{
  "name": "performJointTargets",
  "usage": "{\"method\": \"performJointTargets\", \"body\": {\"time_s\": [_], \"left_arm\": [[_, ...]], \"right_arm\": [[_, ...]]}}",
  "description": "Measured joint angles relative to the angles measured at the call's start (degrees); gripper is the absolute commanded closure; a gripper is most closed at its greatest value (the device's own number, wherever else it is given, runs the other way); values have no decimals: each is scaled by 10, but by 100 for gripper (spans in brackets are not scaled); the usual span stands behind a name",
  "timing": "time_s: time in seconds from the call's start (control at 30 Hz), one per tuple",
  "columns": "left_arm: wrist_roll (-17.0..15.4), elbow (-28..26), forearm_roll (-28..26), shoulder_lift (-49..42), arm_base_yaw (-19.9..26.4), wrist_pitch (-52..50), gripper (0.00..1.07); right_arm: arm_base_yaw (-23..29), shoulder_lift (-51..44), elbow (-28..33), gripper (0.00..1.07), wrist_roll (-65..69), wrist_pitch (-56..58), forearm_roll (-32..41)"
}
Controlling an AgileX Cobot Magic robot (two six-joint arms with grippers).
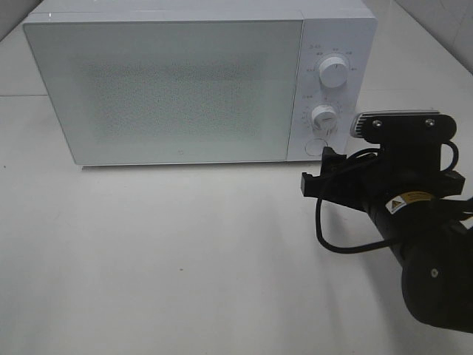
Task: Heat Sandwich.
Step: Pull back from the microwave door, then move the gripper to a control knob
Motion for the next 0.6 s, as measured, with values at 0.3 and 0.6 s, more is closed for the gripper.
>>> {"method": "performJointTargets", "body": {"time_s": [0.3, 0.6], "left_arm": [[0, 0, 0, 0, 0, 0, 9], [0, 0, 0, 0, 0, 0, 9]], "right_arm": [[-51, 23, -42, 34, 2, 0, -67], [-97, 23, -67, 34, 2, 0, -110]]}}
